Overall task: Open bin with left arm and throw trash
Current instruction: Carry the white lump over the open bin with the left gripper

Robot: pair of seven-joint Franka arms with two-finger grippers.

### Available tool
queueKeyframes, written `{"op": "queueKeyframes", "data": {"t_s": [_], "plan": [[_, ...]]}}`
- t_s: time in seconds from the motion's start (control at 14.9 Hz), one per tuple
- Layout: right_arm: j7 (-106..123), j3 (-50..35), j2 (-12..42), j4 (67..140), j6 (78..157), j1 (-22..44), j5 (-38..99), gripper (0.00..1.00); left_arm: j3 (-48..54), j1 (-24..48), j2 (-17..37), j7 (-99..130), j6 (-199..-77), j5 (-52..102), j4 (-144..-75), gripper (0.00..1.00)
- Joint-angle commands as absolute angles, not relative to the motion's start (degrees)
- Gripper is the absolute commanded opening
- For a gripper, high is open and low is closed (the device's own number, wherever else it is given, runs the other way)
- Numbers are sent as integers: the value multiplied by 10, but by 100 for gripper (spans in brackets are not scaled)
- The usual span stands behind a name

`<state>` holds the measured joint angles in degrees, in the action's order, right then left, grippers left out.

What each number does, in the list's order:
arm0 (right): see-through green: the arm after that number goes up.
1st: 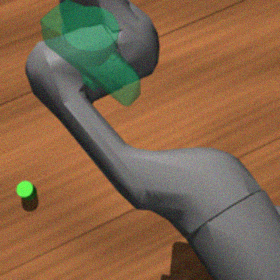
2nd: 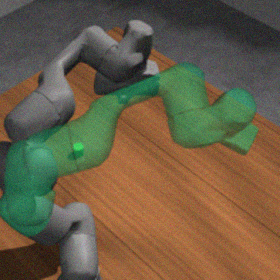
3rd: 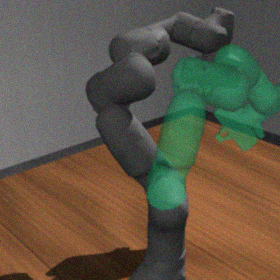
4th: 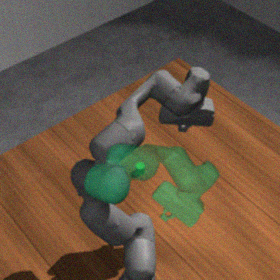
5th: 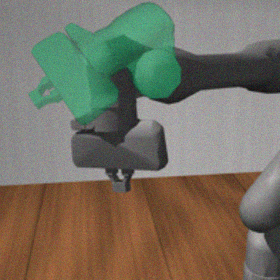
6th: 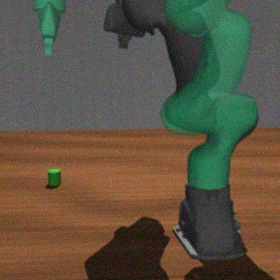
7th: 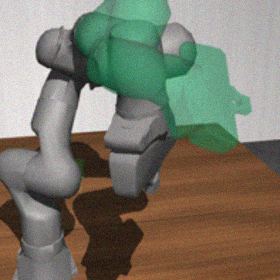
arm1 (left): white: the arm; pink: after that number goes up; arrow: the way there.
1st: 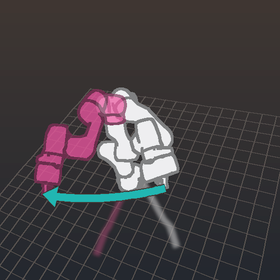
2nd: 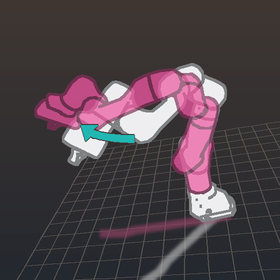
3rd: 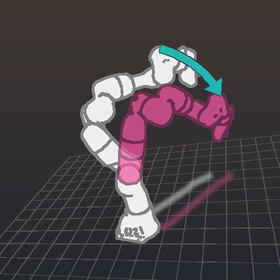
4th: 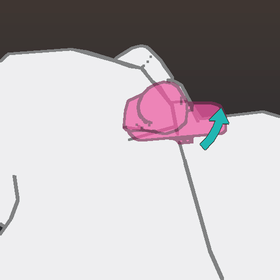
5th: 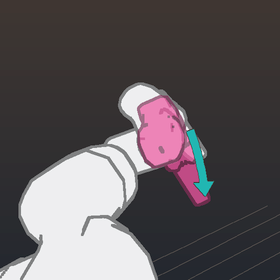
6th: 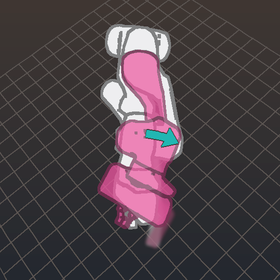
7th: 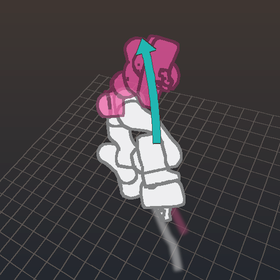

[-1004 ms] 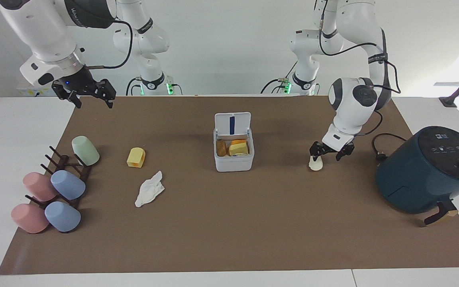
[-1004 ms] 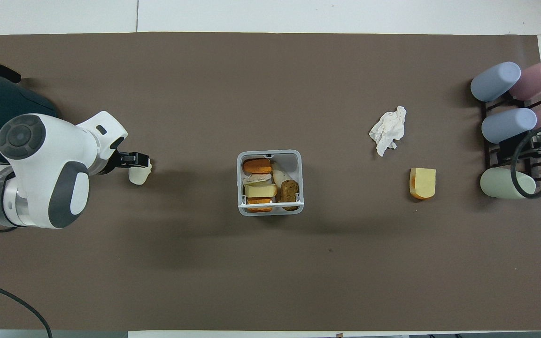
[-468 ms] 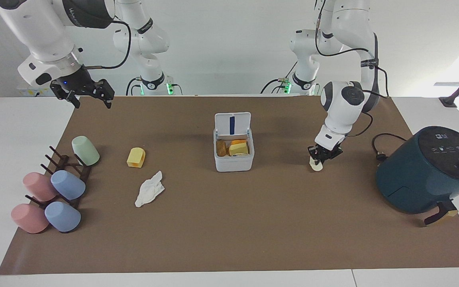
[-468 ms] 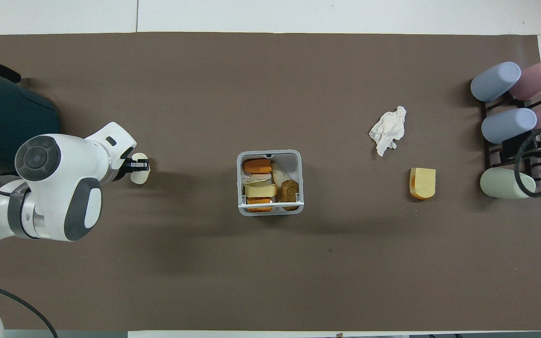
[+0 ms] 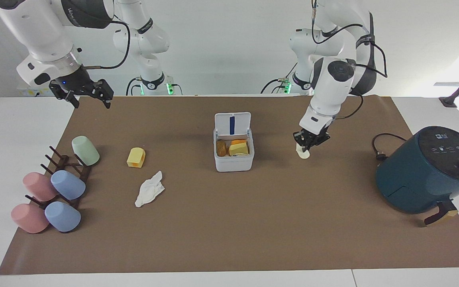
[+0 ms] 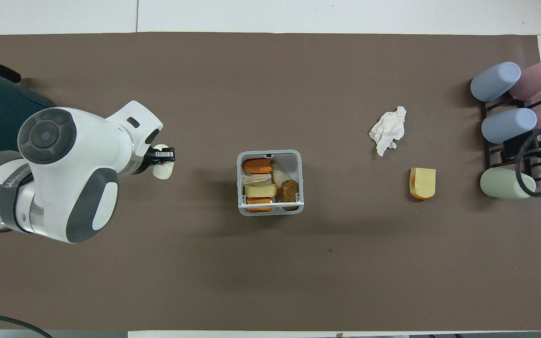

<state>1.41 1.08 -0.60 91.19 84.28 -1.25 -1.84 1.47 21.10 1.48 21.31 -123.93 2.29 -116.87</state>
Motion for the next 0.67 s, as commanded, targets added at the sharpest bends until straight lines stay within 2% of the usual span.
{"op": "queueKeyframes", "data": {"t_s": [0.0,0.33,0.6], "plan": [[15,8,-11,915,850,-21,-4,100,8,264,28,284,-1237,75,-1137,0],[16,8,-11,915,848,-21,-4,100,9,344,36,328,-1332,112,-1136,0],[15,7,-11,915,848,-20,-4,100,9,359,36,348,-1338,114,-1138,0]]}}
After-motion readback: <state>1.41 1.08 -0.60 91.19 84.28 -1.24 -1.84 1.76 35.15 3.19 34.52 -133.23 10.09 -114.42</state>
